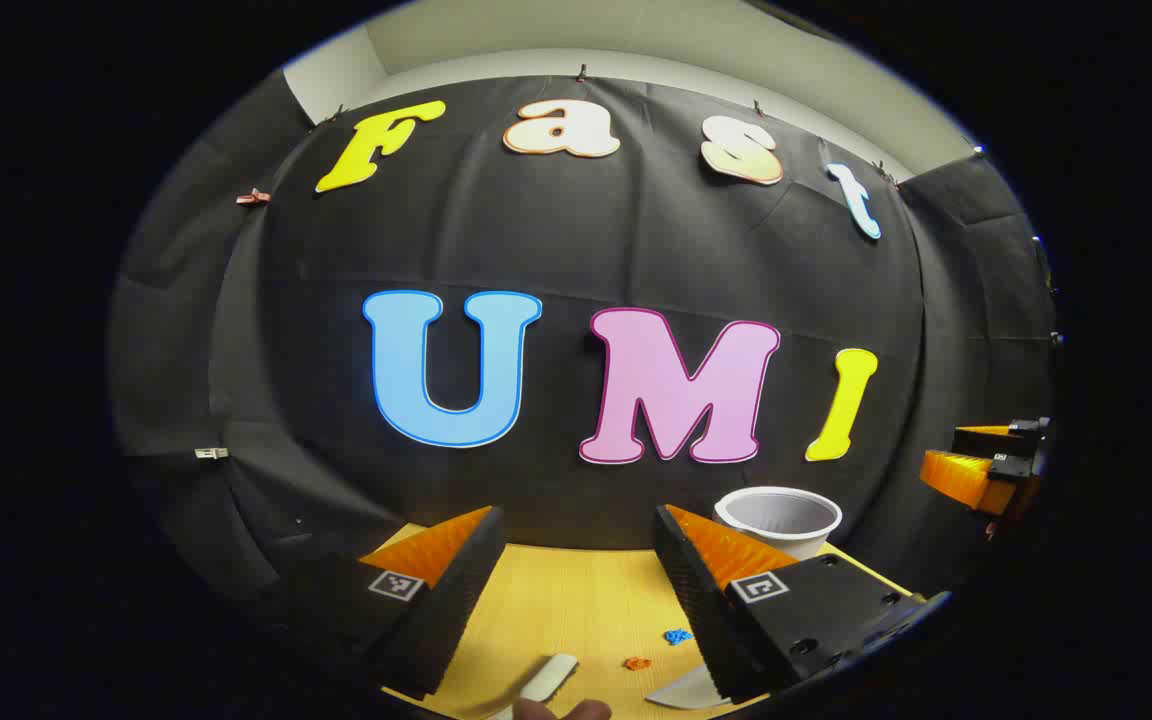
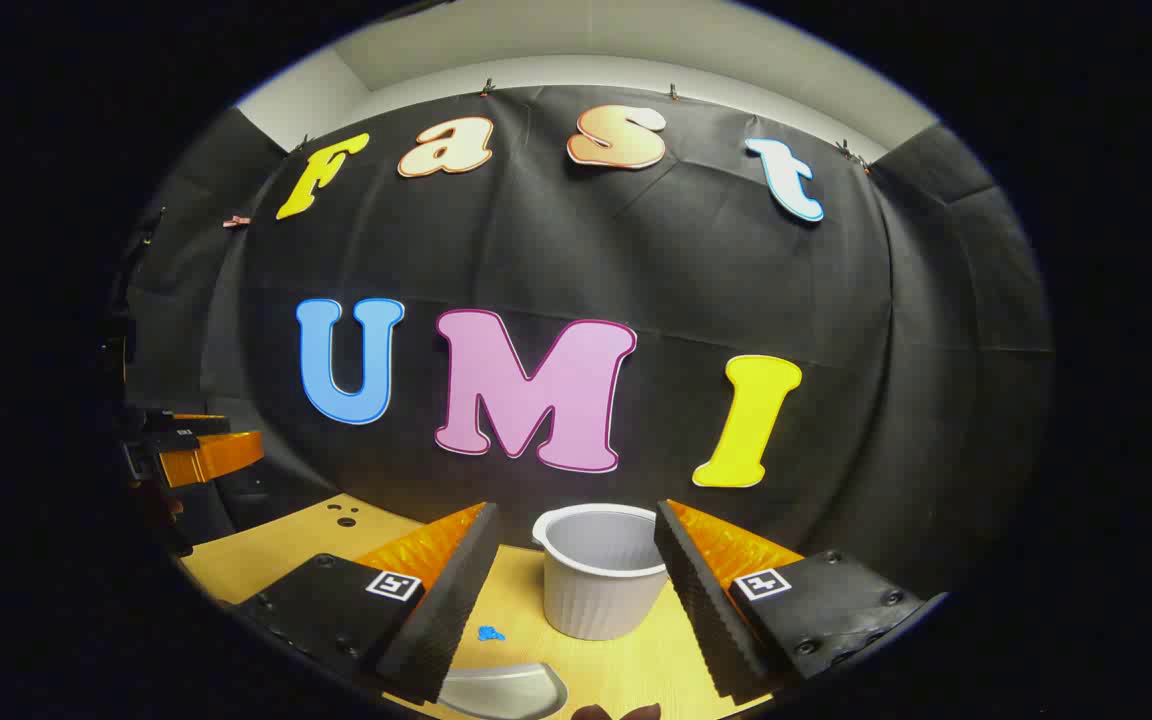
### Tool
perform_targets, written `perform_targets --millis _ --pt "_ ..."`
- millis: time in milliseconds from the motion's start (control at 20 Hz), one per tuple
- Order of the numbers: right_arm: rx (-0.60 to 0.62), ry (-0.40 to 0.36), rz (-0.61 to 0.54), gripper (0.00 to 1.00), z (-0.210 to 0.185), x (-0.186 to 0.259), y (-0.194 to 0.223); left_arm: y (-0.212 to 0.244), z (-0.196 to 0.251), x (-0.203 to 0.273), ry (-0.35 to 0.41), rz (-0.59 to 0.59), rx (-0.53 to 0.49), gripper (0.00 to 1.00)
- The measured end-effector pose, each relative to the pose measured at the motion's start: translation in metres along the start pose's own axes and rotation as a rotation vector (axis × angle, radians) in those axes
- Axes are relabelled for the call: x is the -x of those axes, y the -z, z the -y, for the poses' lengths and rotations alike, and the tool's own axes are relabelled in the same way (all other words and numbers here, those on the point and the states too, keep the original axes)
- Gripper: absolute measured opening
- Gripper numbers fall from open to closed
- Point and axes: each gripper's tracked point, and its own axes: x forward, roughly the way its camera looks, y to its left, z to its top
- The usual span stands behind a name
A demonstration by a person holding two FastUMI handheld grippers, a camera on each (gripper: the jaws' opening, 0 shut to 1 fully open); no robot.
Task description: Pick up the small broom and dustpan from the desktop, sweep the trash into the dustpan with the broom, and then empty the trash into the garbage bin.
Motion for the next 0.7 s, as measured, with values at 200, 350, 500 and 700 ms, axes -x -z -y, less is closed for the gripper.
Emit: perform_targets --millis 200,350,500,700 --pt "-0.010 -0.014 -0.013 0.97 -0.002 0.002 0.007 0.006 -0.003 0.005 -0.011 -0.015 -0.009 0.95" --pt "-0.006 -0.020 -0.017 0.97 -0.004 0.002 0.008 0.009 -0.004 0.008 -0.015 -0.015 -0.015 0.95" --pt "-0.009 -0.028 -0.020 0.97 -0.005 0.002 0.010 0.009 -0.005 0.008 -0.018 -0.016 -0.021 0.95" --pt "-0.007 -0.046 -0.049 0.97 -0.009 0.003 0.021 0.015 -0.006 0.009 -0.023 -0.027 -0.016 0.95"
